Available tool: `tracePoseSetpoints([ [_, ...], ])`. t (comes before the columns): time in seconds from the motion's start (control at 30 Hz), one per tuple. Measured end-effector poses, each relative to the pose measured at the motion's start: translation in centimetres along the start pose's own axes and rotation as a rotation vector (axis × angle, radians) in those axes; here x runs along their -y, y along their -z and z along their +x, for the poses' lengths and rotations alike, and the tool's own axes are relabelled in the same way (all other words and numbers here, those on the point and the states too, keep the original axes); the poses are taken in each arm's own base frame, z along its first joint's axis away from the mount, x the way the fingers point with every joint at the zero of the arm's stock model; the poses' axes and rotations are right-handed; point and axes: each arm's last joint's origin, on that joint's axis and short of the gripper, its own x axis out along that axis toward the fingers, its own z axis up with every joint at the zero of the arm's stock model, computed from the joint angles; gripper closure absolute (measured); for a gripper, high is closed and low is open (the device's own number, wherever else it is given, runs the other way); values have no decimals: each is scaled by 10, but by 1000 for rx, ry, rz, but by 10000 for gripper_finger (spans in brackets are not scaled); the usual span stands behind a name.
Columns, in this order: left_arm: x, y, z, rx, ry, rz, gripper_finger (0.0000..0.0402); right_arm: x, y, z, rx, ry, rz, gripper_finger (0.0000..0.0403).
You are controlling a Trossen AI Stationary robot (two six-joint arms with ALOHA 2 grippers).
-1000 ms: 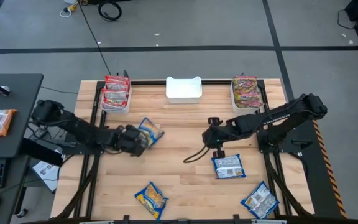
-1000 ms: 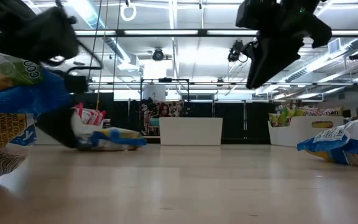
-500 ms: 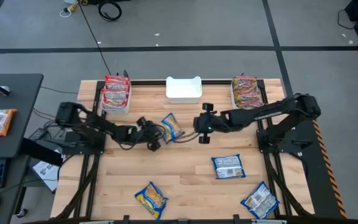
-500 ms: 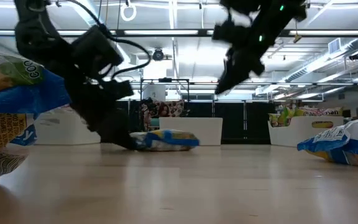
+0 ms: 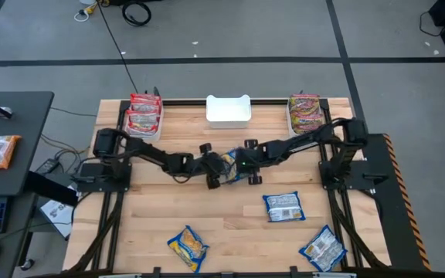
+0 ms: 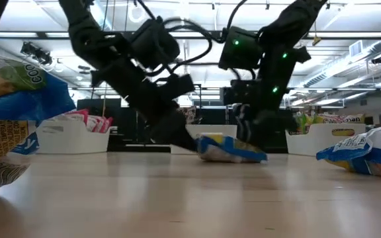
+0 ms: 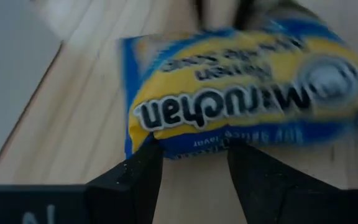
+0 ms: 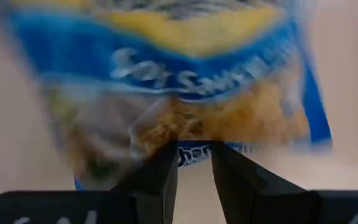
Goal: Sort Maruchan noodles
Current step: Put the blue noodle pack into the middle white bin
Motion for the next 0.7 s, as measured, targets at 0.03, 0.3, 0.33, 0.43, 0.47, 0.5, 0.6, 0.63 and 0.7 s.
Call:
tracePoseSetpoints([
  [0.03,0,-4,1,12,14,2,214,-4,0,-2,-2,-50,-1,298],
  [0.3,6,-14,-14,9,33,21,214,-21,-1,-57,75,-6,-14,298],
  [0.33,7,-11,-17,-32,27,35,214,-22,-4,-64,123,10,4,298],
  [0.43,12,-5,-27,-118,-4,47,214,-23,-17,-80,288,20,66,294],
  [0.47,13,-3,-31,-144,-19,46,214,-24,-21,-83,338,19,77,290],
  [0.5,14,-2,-35,-162,-31,39,214,-25,-26,-84,381,19,76,285],
  [0.6,17,-1,-48,-190,-52,26,214,-27,-35,-76,450,36,25,262],
  [0.63,17,-1,-53,-186,-52,29,214,-28,-37,-71,452,37,-1,253],
  [0.7,18,-1,-61,-156,-23,21,214,-26,-39,-60,437,33,1,235],
])
